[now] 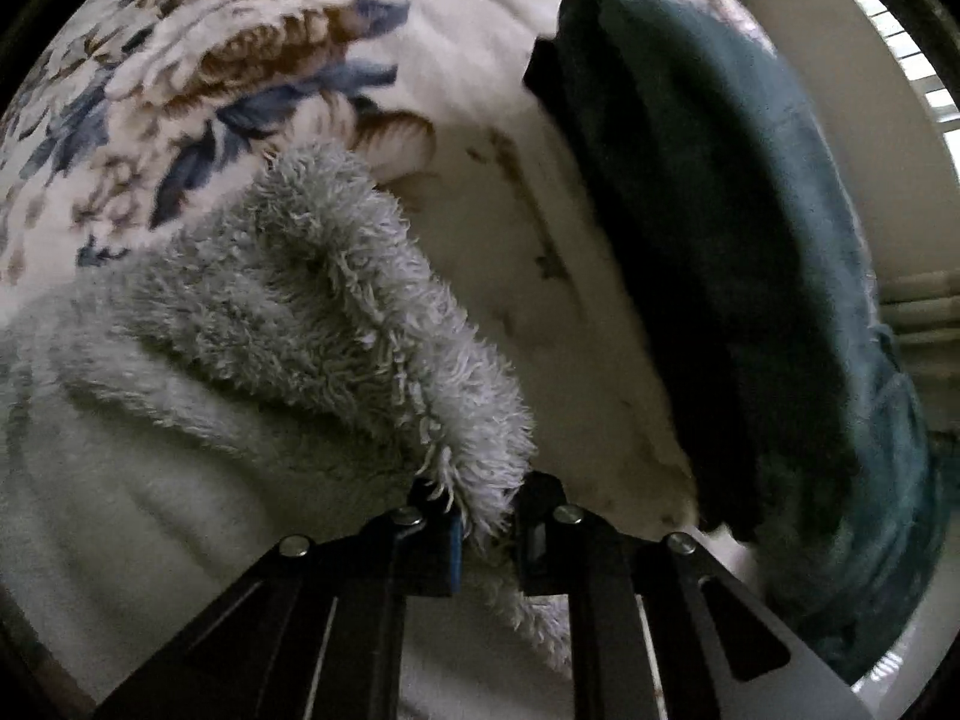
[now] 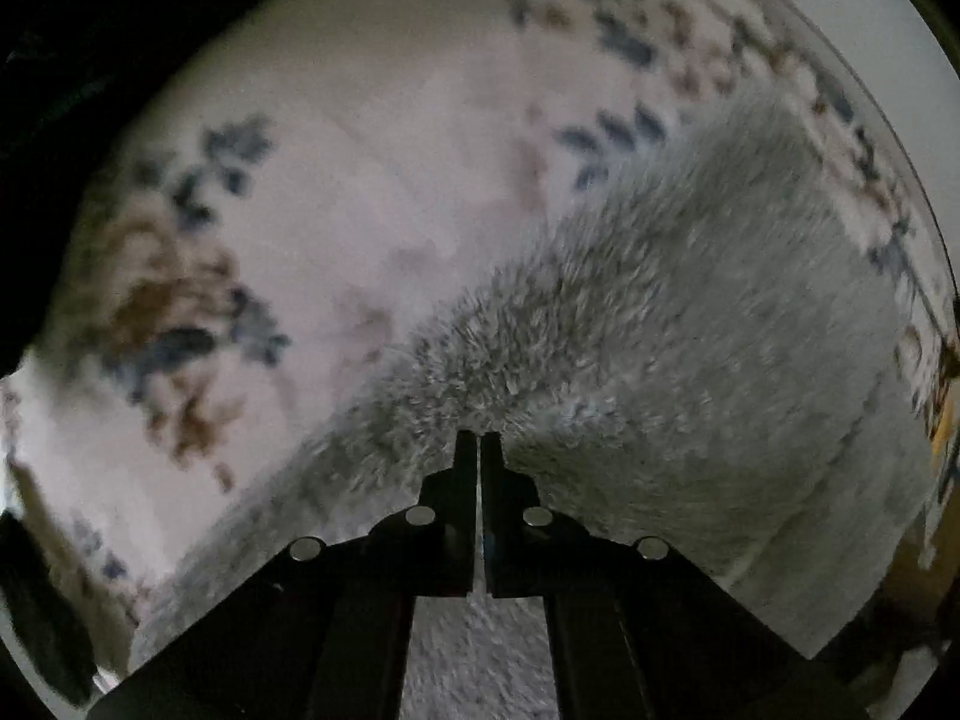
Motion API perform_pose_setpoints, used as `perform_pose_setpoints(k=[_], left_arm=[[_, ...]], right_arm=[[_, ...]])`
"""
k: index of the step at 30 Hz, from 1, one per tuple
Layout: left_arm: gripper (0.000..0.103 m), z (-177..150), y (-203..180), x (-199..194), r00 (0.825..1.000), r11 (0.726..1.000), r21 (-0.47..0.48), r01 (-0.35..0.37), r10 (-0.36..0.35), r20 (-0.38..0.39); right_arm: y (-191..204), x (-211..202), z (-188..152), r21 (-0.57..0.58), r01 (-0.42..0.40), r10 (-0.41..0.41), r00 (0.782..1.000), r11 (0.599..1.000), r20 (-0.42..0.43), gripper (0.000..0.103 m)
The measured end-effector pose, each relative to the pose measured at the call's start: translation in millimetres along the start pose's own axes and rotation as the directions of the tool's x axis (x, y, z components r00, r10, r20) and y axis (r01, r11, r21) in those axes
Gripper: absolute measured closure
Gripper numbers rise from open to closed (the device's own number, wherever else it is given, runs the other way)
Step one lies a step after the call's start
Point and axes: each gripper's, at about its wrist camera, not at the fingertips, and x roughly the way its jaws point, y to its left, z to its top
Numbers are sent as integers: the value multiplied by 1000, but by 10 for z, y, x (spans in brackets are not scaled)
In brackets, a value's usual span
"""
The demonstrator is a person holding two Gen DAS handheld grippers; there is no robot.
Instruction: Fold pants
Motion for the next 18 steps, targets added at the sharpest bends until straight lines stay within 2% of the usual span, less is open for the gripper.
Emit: perform_pose_setpoints(k=[2, 3, 5, 6, 8, 9, 11, 12, 13, 14, 16, 17, 18], left_arm=[[94, -61, 59, -261, 999, 999, -9, 48, -48, -8], [94, -105, 216, -391, 997, 997, -8, 71, -71, -6], [94, -196, 339, -642, 994, 994, -4, 108, -108, -13], [94, -252, 488, -777, 992, 992, 0, 123, -123, -15], [94, -159, 834, -828, 988, 989, 8, 150, -149, -28], [94, -147, 969, -892, 987, 988, 15, 155, -155, -33], [94, -244, 1173, -1084, 986, 987, 25, 157, -156, -54], [94, -283, 1275, -1114, 986, 987, 25, 156, -154, -63], [94, -306, 1365, -1143, 986, 988, 24, 154, -152, -72], [94, -327, 1473, -1182, 986, 988, 28, 149, -146, -84], [94, -429, 1517, -1125, 986, 990, 32, 139, -135, -101], [94, -465, 1578, -1131, 986, 990, 33, 136, -132, -104], [94, -478, 1624, -1107, 986, 991, 37, 132, -127, -109]], right_arm=[[-37, -311, -76, -36, -34, 36, 998, 999, 56, 103], [-81, -482, -126, -51, -52, 56, 995, 997, 84, 103], [-279, -867, -215, -70, -79, 88, 986, 994, 139, 103], [-366, -967, -203, -72, -89, 99, 983, 993, 152, 103], [-629, -1258, -318, -69, -123, 134, 974, 990, 183, 103], [-695, -1337, -410, -70, -148, 159, 971, 986, 179, 103], [-853, -1336, -452, -90, -229, 238, 964, 969, 116, 101], [-864, -1294, -529, -84, -279, 284, 958, 956, 48, 100], [-866, -1304, -547, -83, -295, 298, 954, 952, 20, 90], [-802, -1248, -579, -88, -338, 338, 941, 937, -7, 57], [-686, -1125, -579, -70, -360, 360, 933, 930, -21, 20], [-608, -1006, -542, -43, -364, 363, 931, 930, -32, 20], [-472, -795, -474, -30, -330, 327, 942, 944, -73, 20]])
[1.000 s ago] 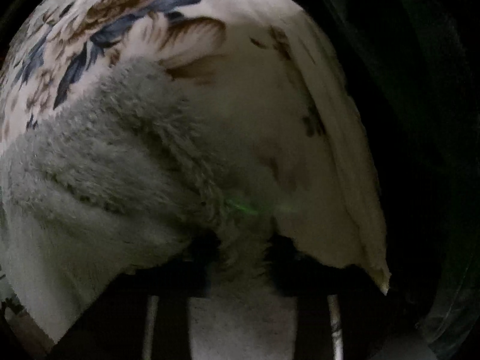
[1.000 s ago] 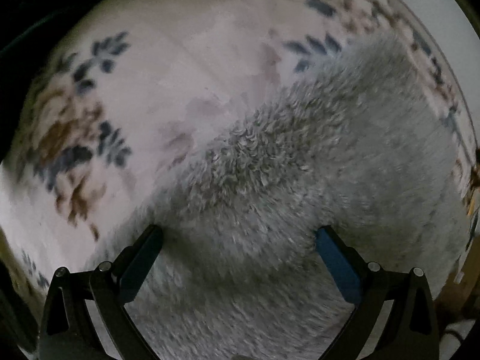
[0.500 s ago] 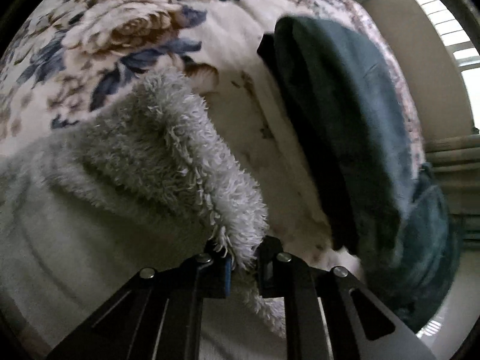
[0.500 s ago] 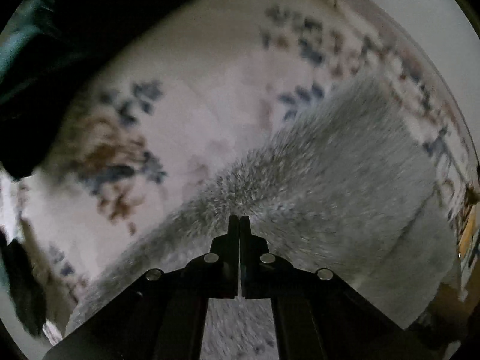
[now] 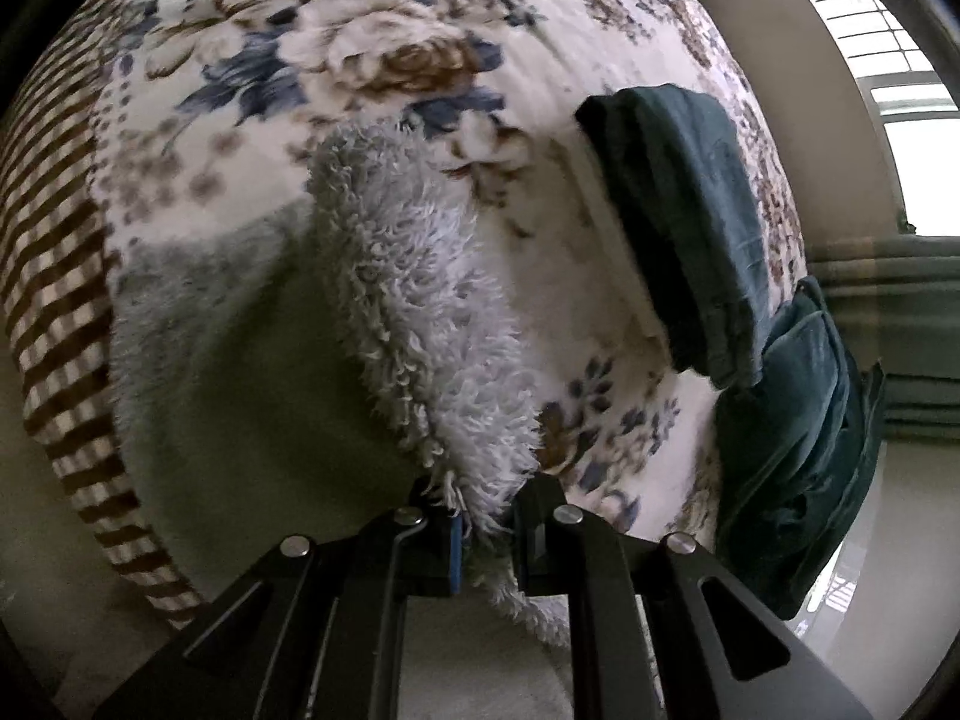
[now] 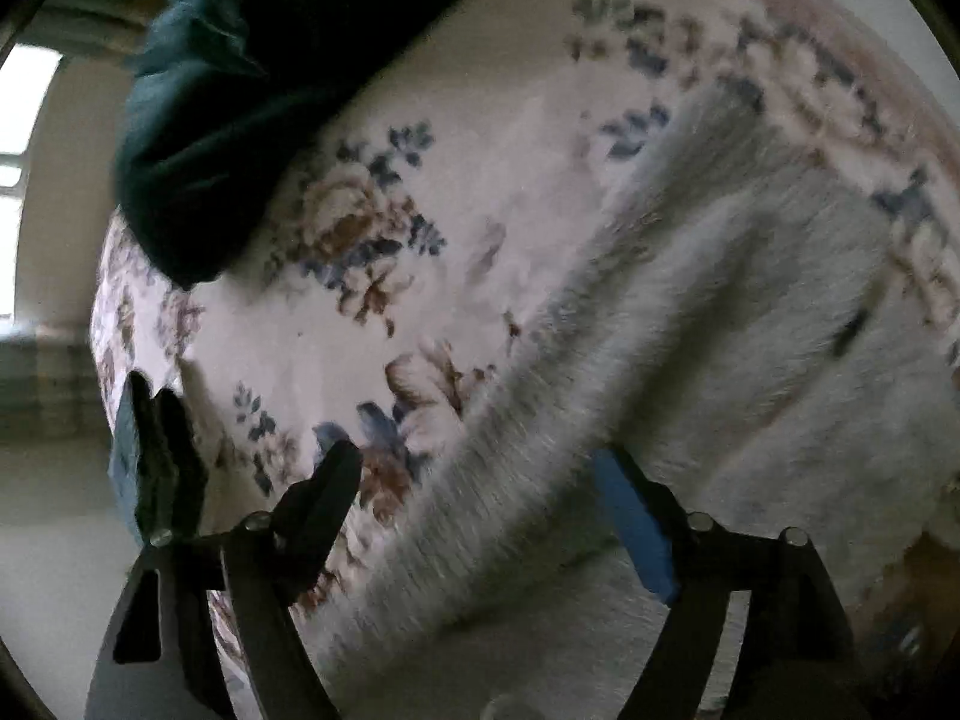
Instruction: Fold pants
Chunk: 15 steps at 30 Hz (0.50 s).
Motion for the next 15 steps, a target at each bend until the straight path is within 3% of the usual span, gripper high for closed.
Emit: perform_pose_setpoints(k=[3, 5, 7, 9, 10, 11, 12, 13, 15], left_arm=[[94, -30, 114, 73, 1000, 1000, -9, 4, -4, -8], [94, -32, 162, 139, 1000, 1000, -7, 7, -7, -6], [94, -57, 219, 162, 1000, 1000, 5, 13, -13, 0], [94, -62, 258, 231, 1000, 1000, 15, 8, -8, 4], [94, -66, 271, 254, 1000, 1000, 18, 3, -3, 6], [94, -64, 288, 269, 1000, 1000, 19, -4, 4, 7], [94, -60, 314, 276, 1000, 1000, 14, -5, 5, 4], [94, -60, 336, 271, 1000, 1000, 11, -5, 5, 0], [94, -75, 372, 236, 1000, 1000, 14, -8, 8, 2]], right_arm=[[152, 538, 205, -33, 141, -143, 989, 989, -41, 20], [267, 921, 292, -96, 265, -271, 960, 960, -62, 20], [295, 1354, 332, -159, 399, -417, 904, 903, -99, 21], [260, 1506, 279, -171, 463, -482, 871, 870, -92, 33], [274, 1480, 242, -175, 479, -495, 867, 860, -59, 54], [302, 1400, 191, -183, 499, -510, 860, 847, -15, 90], [319, 1284, 136, -196, 522, -527, 849, 830, 29, 98], [317, 1207, 104, -197, 517, -518, 854, 833, 49, 98], [200, 843, 24, -174, 467, -458, 884, 867, 92, 98]])
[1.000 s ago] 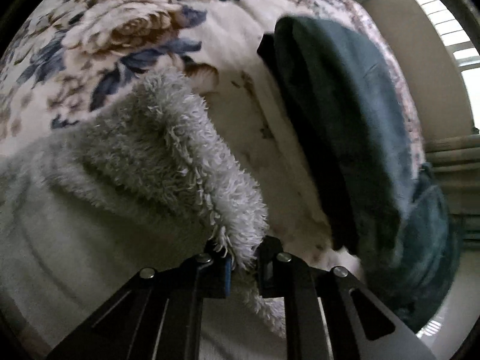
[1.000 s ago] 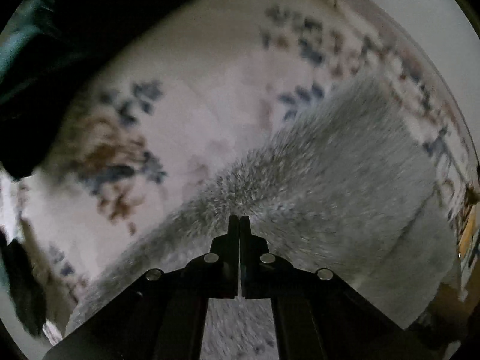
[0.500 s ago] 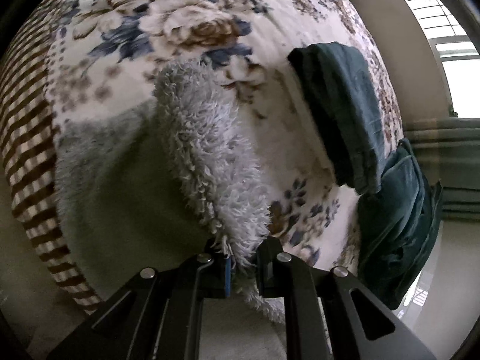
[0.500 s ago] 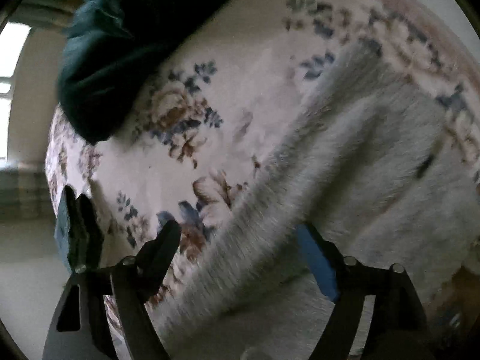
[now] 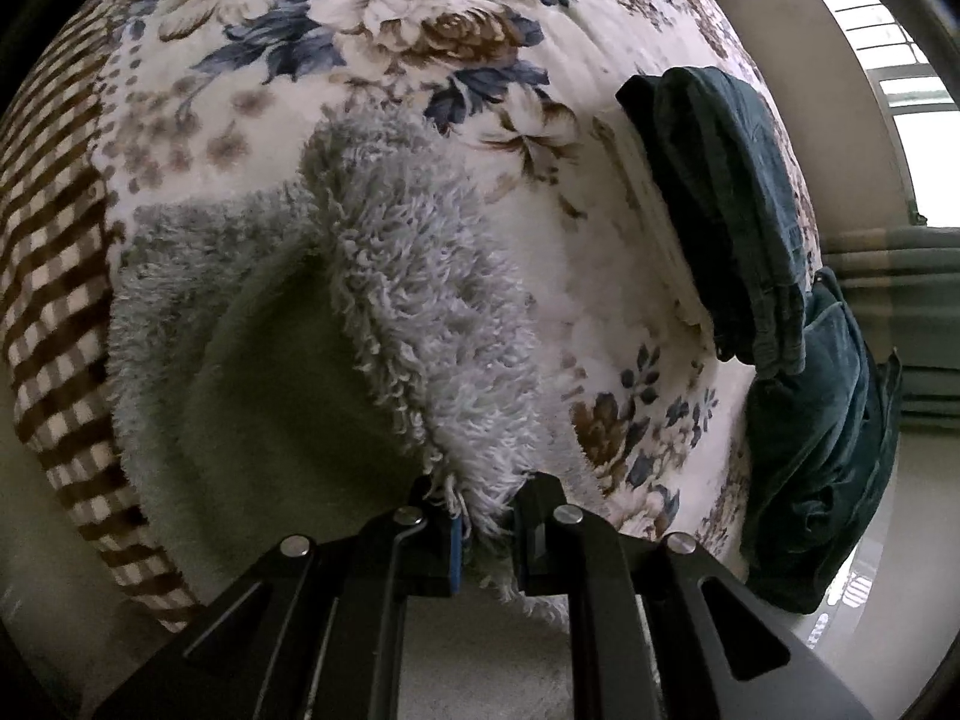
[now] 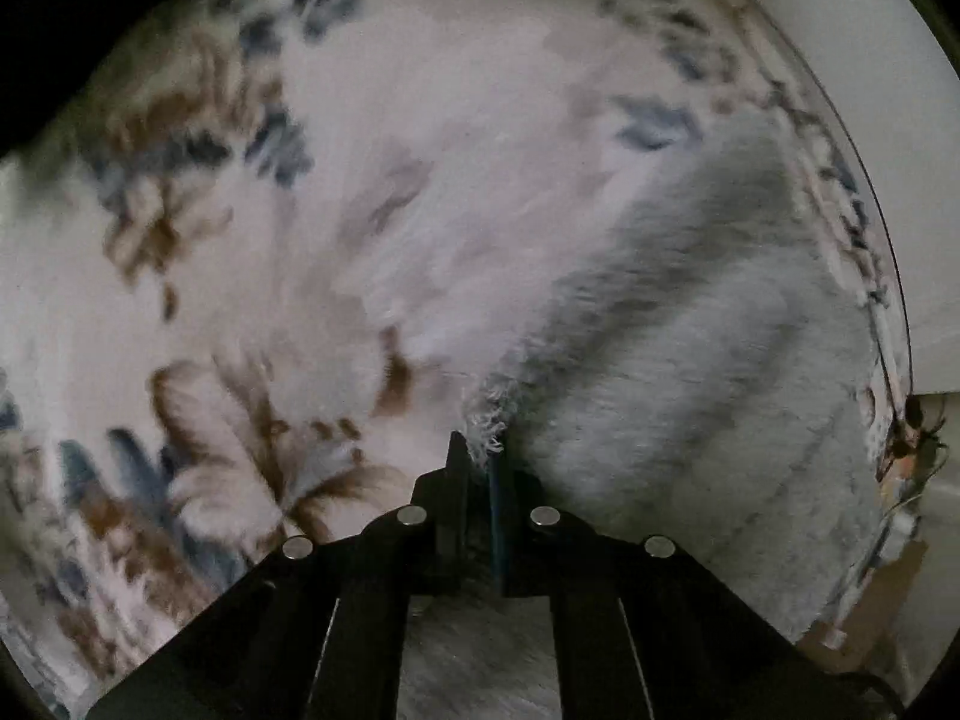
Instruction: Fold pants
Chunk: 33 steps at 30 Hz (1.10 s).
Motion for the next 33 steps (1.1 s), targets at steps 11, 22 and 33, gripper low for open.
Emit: perform_pose_setpoints(k=[11, 22, 33], left_arm=[[94, -334, 564, -285, 998, 999, -8, -44, 44, -54], [94, -311, 1516, -221, 981, 980, -34, -195, 194, -8], [29, -22, 862, -150, 981, 975, 154, -162, 143, 128]], right_arm=[[-1722, -973, -1168, 162, -192, 171, 976, 968, 135, 99], [-2489, 207, -2344, 304, -158, 205, 970, 939, -129, 83], [-2002, -457, -2447, 94, -219, 219, 976, 971, 7, 28]])
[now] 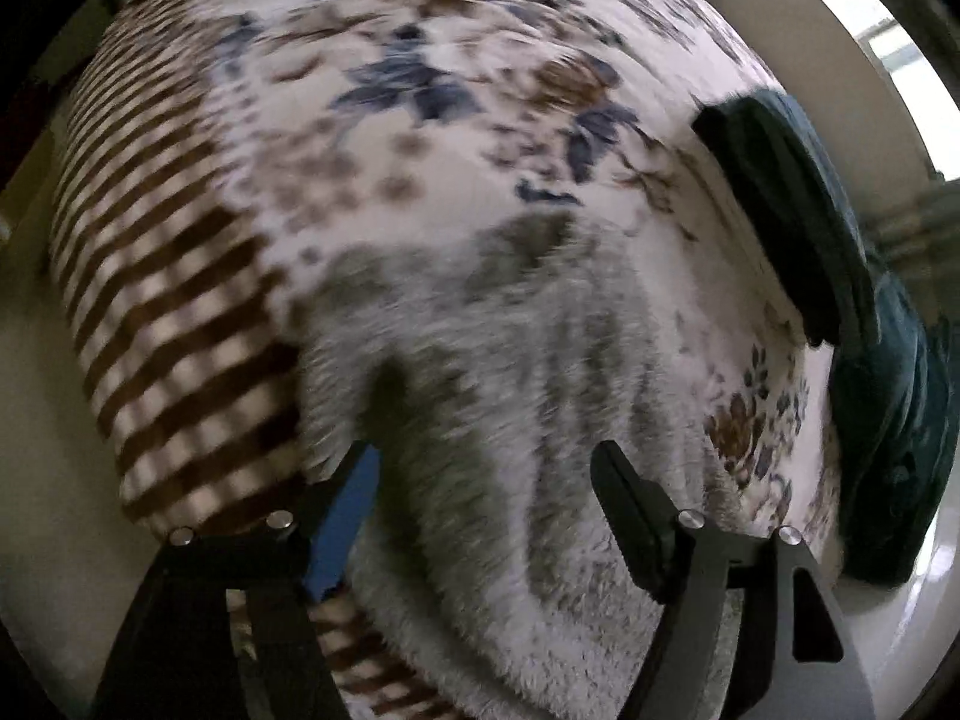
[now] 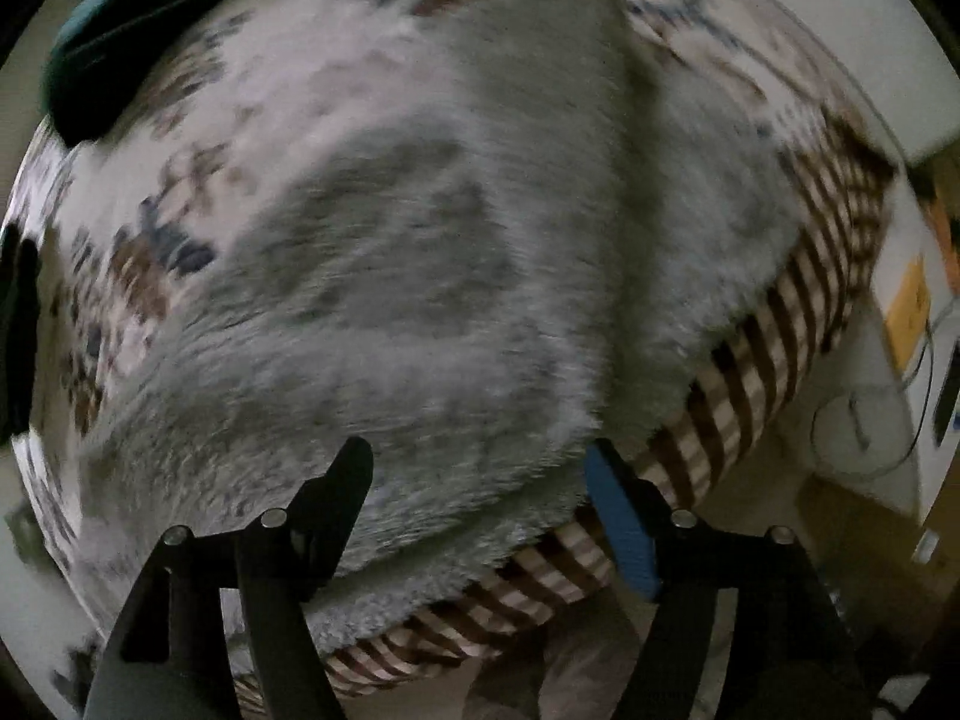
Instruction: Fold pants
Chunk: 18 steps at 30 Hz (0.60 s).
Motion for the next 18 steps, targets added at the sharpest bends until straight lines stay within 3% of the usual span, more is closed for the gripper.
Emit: perform_pose_setpoints(k=[4, 6, 7, 8, 12, 14, 18], left_arm=[[29, 147, -39, 341, 997, 997, 16, -70, 71, -40], [38, 200, 10, 482, 995, 996, 10, -86, 86, -41], [78, 208, 16, 497, 997, 997, 19, -72, 72, -32], [89, 220, 12, 485, 998, 998, 29, -65, 65, -18], [94, 231, -32, 115, 994, 995, 95, -14, 4, 110], [94, 292, 126, -56, 990, 998, 68, -11, 2, 144], [94, 427, 542, 50, 994, 998, -49, -39, 44, 101]], right_arm=[[409, -146, -92, -86, 6, -1, 999, 996, 51, 28], [576, -151, -146, -120, 4, 3, 998, 993, 57, 28], [640, -148, -165, -129, 6, 1, 998, 992, 57, 28], [686, -135, -189, -138, 6, 1, 999, 990, 52, 28], [729, 11, -247, -129, 13, -10, 1000, 992, 27, 28], [726, 91, -265, -120, 23, -22, 1000, 992, 17, 28], [719, 211, -258, -115, 24, -23, 1000, 993, 17, 20]])
